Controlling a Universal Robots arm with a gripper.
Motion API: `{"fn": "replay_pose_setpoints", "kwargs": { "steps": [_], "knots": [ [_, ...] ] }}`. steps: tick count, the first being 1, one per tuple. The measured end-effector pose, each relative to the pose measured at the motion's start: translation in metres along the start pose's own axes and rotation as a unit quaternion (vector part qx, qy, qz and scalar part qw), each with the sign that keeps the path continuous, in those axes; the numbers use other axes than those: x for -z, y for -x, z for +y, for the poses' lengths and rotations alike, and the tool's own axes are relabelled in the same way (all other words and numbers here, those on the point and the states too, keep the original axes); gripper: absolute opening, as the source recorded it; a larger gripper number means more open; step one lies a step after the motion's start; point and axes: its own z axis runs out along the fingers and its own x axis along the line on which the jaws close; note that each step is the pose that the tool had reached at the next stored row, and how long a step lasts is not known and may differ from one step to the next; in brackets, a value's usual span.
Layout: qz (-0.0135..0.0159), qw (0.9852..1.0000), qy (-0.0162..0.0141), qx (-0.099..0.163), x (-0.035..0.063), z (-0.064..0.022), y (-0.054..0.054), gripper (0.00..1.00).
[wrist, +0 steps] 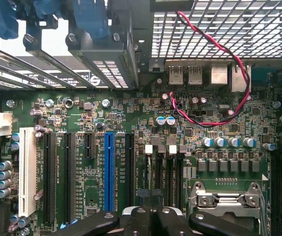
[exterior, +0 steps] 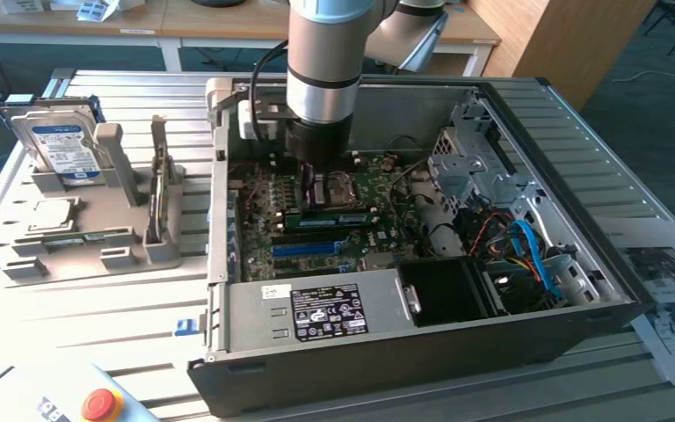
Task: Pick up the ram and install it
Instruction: 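Press down the ram until it locks into place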
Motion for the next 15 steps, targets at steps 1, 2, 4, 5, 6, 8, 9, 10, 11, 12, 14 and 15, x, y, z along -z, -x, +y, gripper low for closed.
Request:
{"fn": "replay_pose_setpoints", "kwargs": {
  "steps": [1,2,4,5,6,8,9,10,11,12,14,15],
  "knots": [
    [0.0000,1.0000,0.0000,0.000,-0.0002,0.0000,0.0000,0.10],
    [0.0000,1.0000,0.0000,0.000,-0.0006,0.0000,-0.0001,0.10],
    [0.0001,1.0000,0.0000,0.000,-0.0007,0.0000,-0.0001,0.10],
    [0.0001,1.0000,0.0000,0.000,-0.0007,0.0001,-0.0001,0.10],
    [0.0001,1.0000,0.0000,0.000,-0.0007,0.0000,-0.0001,0.10],
    [0.0000,1.0000,0.0000,0.000,-0.0008,0.0001,-0.0001,0.10],
    [0.0000,1.0000,0.0000,0.000,-0.0009,0.0001,-0.0001,0.10],
    [-0.0001,1.0000,0.0000,0.000,-0.0012,0.0002,-0.0002,0.10],
    [0.0000,1.0000,0.0000,0.000,-0.0015,0.0002,-0.0003,0.10],
    [0.0000,1.0000,0.0000,0.000,-0.0017,0.0003,-0.0004,0.10],
    [0.0001,1.0000,0.0000,0.000,-0.0019,0.0003,-0.0005,0.10],
    [0.0000,1.0000,0.0000,0.000,-0.0019,0.0003,-0.0005,0.10]
  ]
}}
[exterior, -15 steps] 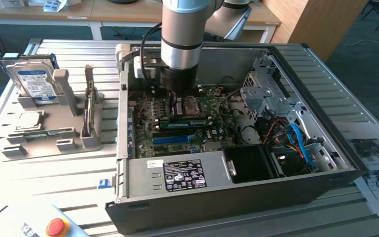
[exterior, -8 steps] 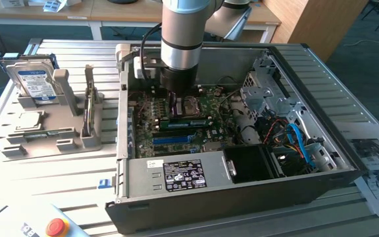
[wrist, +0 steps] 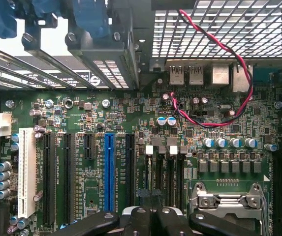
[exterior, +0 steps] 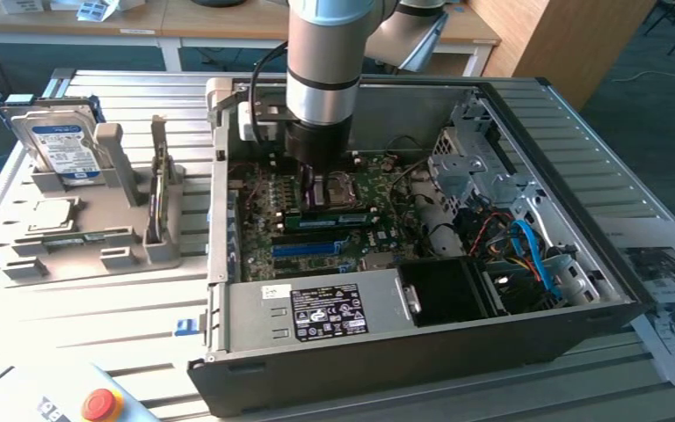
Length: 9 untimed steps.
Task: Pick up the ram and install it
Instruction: 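Press down the ram until it locks into place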
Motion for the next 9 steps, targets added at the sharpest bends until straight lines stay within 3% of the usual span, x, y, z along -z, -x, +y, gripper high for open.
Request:
{"fn": "replay_pose_setpoints", "kwargs": {
  "steps": [9],
  "knots": [
    [0.0000,1.0000,0.0000,0.000,-0.0009,0.0000,-0.0002,0.10]
  ]
}}
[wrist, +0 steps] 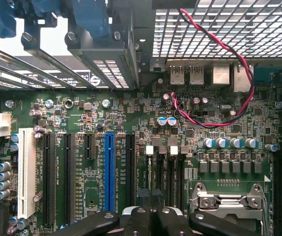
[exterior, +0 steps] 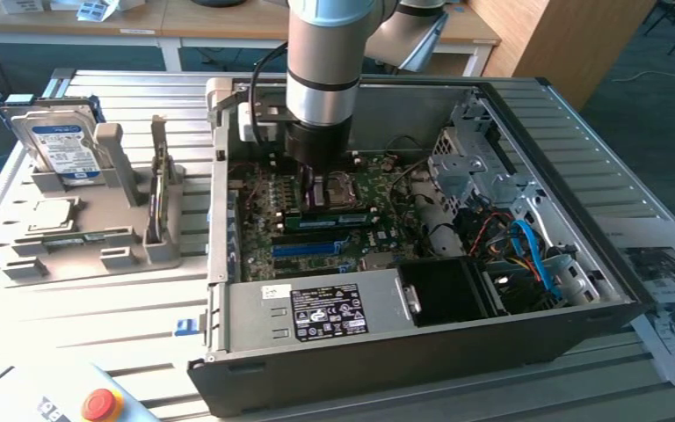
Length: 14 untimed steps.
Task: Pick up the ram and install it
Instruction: 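Press down the ram until it locks into place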
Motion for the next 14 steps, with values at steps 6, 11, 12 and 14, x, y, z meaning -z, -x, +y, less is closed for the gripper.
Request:
{"fn": "replay_pose_setpoints", "kwargs": {
  "steps": [6,11,12,14],
  "knots": [
    [0.0000,1.0000,0.0000,0.000,-0.0013,0.0000,-0.0007,0.10],
    [0.0000,1.0000,0.0000,0.000,-0.0016,0.0000,-0.0008,0.10],
    [0.0001,1.0000,0.0000,0.000,-0.0019,0.0000,-0.0010,0.10],
    [0.0002,1.0000,0.0001,0.000,-0.0022,0.0000,-0.0012,0.10]
  ]
}}
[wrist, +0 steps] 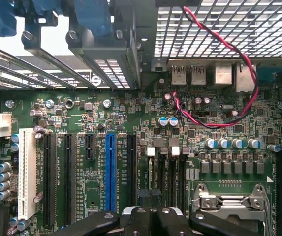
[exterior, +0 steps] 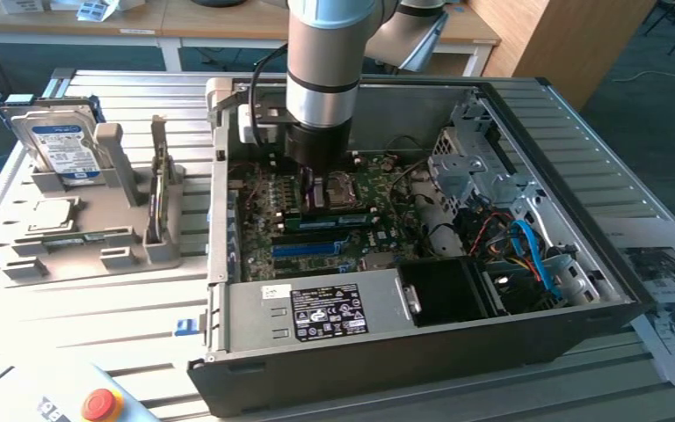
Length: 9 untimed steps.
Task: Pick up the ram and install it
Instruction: 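Press down the ram until it locks into place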
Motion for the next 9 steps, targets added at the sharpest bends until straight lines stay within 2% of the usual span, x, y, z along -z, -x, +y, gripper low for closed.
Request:
{"fn": "replay_pose_setpoints", "kwargs": {
  "steps": [9],
  "knots": [
    [-0.0002,1.0000,-0.0001,0.000,-0.0008,-0.0001,-0.0001,0.10]
  ]
}}
